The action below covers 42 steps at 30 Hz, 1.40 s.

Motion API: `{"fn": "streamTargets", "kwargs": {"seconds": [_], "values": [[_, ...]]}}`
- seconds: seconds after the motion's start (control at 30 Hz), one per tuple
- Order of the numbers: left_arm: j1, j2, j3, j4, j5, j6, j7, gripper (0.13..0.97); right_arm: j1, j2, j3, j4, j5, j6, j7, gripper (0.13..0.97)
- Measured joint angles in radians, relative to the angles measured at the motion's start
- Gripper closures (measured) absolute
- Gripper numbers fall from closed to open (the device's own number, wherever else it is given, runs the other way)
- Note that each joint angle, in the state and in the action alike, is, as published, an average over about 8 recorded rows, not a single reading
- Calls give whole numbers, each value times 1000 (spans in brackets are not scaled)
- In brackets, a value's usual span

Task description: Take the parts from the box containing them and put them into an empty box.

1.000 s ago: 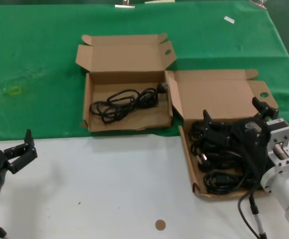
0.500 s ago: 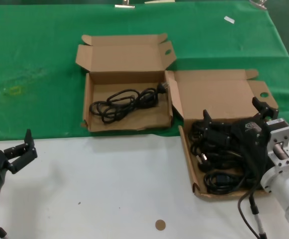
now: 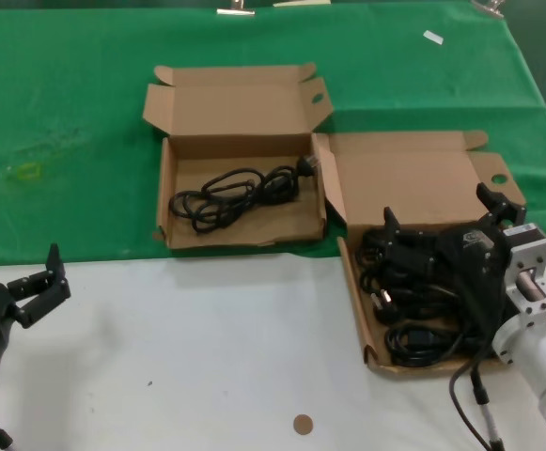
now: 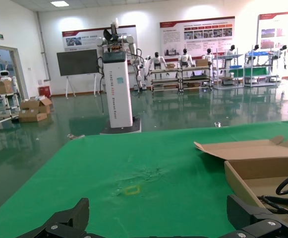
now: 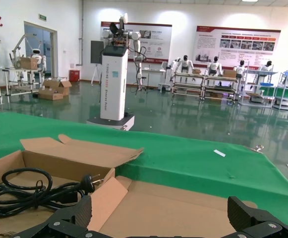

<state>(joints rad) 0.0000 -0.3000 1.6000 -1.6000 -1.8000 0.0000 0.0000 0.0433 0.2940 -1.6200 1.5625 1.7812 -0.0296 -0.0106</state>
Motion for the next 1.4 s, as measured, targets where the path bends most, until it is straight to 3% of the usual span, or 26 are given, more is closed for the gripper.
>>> {"fn": "streamTargets", "kwargs": {"seconds": [1.4], "values": [[0, 0, 0, 0, 0, 0, 0, 132, 0, 0, 0, 0, 0, 0, 0, 129]]}}
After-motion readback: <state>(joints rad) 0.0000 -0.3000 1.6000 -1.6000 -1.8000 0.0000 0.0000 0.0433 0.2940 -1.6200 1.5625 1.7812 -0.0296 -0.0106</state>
